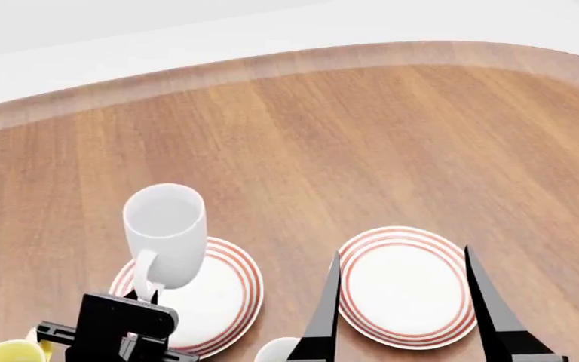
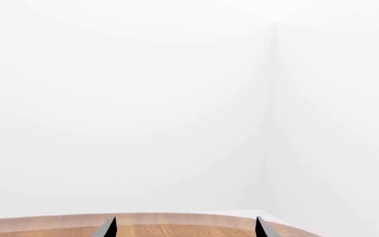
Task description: Put the white mug on the left plate.
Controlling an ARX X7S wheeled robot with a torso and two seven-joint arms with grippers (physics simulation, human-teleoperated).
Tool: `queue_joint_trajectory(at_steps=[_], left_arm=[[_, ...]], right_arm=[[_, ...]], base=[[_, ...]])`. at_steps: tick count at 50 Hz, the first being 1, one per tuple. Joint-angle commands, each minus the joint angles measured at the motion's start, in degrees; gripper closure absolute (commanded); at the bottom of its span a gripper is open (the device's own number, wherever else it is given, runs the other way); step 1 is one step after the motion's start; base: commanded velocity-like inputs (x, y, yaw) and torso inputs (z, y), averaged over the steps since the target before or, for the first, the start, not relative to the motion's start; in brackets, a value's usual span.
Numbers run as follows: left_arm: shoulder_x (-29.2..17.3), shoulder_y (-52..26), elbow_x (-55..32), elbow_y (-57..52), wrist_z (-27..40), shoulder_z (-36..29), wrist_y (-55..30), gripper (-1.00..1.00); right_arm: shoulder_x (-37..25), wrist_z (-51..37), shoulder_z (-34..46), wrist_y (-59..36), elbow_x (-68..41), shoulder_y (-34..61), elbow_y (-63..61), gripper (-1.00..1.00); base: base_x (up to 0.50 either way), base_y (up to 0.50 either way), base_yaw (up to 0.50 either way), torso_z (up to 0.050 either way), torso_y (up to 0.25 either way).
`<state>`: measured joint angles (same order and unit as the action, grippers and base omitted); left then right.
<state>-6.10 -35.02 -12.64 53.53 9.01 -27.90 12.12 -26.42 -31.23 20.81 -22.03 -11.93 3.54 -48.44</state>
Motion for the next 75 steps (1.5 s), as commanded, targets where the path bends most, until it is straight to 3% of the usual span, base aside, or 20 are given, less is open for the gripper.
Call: queue_joint_trajectory(at_steps=[1,51,75], left_arm=[[0.97,0.05,-0.09,-0.85,-1.56,0.75,0.2,1.0],[2.49,-2.55,-0.49,7.04,-2.04,-2.27,0.75,1.0],[5.42,-7.05,-1.15,21.07,-2.58,-3.17,6.97,1.0]], right_arm=[[0.82,1.09,-1.16,-0.1,0.41,0.15,-0.4,-1.0],[0.23,0.53,-1.08,0.87,0.0,0.04,0.1,-1.0],[-0.01,0.33,-0.83,0.38,-0.39,0.45,-0.22,-1.0]], base=[[0.0,0.0,0.0,0.0,0.0],[0.0,0.0,0.0,0.0,0.0],[0.0,0.0,0.0,0.0,0.0]])
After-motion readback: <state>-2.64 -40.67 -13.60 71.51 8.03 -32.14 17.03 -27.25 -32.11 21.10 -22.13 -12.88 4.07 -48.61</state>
